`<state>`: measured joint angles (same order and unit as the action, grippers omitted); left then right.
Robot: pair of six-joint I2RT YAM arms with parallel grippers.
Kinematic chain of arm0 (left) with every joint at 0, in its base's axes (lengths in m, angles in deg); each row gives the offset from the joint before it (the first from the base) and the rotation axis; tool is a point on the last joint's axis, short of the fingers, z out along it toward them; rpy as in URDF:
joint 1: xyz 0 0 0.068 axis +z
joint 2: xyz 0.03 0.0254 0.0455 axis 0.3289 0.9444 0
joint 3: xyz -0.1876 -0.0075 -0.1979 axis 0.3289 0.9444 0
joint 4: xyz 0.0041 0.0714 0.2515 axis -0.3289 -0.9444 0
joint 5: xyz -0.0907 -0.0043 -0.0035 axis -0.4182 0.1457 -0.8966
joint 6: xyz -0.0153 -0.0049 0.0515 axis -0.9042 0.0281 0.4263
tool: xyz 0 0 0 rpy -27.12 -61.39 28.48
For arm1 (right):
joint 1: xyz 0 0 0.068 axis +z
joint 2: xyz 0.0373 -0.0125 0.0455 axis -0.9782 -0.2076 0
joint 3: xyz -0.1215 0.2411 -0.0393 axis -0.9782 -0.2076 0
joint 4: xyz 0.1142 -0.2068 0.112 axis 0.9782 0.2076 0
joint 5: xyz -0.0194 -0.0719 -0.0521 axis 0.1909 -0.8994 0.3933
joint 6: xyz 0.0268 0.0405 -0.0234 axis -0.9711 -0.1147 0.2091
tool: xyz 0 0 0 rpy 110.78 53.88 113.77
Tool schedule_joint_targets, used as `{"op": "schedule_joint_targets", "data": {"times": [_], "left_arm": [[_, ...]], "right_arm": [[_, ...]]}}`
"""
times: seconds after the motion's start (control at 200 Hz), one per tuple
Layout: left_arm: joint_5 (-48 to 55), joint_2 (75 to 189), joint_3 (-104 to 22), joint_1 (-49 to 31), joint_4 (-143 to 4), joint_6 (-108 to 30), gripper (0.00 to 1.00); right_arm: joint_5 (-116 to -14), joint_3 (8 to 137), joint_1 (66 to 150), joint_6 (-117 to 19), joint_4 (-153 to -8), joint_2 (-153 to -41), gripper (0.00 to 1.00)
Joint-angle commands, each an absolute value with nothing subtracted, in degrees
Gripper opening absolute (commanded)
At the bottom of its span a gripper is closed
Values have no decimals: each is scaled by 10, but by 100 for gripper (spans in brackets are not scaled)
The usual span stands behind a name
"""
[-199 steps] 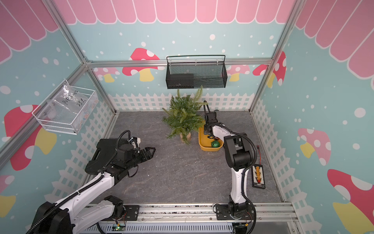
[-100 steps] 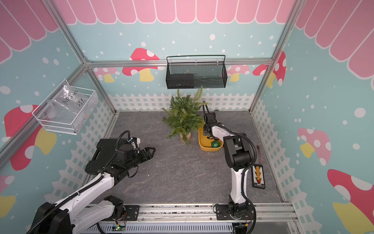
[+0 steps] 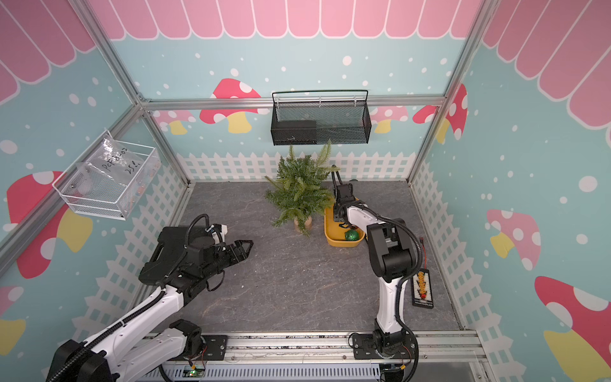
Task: Decorate the small christmas tree with ornaments
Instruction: Pick up an ornament from the container.
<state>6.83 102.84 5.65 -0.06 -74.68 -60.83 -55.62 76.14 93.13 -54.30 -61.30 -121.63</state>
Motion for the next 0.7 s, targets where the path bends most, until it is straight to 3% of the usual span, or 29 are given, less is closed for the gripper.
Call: {"op": "schedule_joint_targets", "data": {"times": [0.0, 0.45, 0.695], "left_arm": [[51, 1009, 39, -3, -766, -621, 81], [-4, 968, -16, -26, -777, -628, 80], [-30, 968, -63, -57, -771, -629, 78]], "right_arm": [[-562, 734, 935, -540, -637, -1125, 52], [-470, 575, 923, -564, -688, -859, 52], [-372, 560, 924, -569, -672, -734, 52]]}}
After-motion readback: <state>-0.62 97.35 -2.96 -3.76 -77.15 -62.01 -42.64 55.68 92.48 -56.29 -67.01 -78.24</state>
